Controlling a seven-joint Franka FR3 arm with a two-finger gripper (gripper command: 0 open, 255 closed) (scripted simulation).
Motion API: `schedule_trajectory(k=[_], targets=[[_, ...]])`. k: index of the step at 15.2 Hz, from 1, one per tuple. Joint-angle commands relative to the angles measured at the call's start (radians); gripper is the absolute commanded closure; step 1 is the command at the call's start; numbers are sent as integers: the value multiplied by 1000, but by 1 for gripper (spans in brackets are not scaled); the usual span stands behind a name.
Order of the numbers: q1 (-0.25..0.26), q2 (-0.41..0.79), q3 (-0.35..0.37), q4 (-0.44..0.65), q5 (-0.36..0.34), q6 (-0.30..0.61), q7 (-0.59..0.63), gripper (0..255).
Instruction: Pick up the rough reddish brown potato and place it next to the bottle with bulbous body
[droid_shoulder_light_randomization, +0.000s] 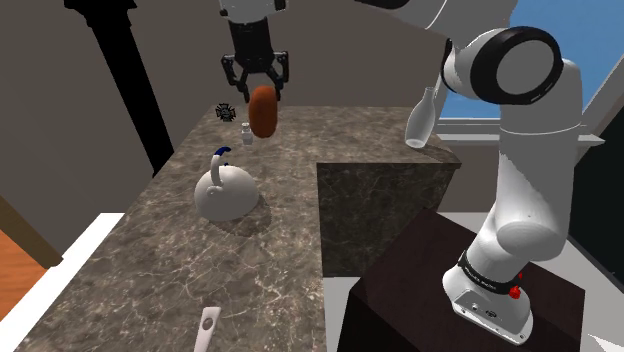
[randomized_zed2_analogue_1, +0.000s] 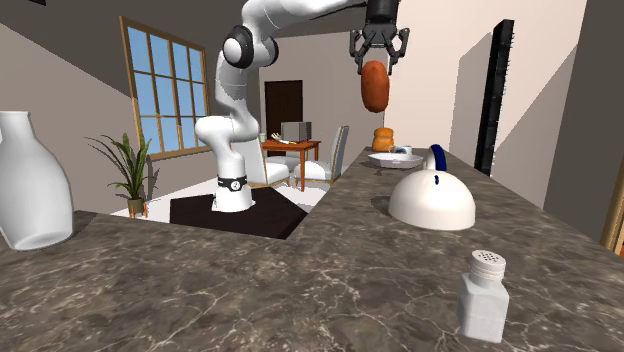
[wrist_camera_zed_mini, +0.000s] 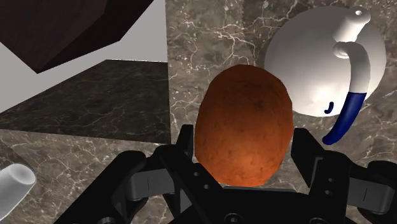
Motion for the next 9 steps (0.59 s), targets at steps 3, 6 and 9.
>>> schedule_trajectory(k=[3,6,9], targets=[[-10,-3,-4,34,-1,-33,-25,255],[-113,-106,-14,-110,57,29,-92,255],[-193,-189,-37,-217,105,76,-169,255]])
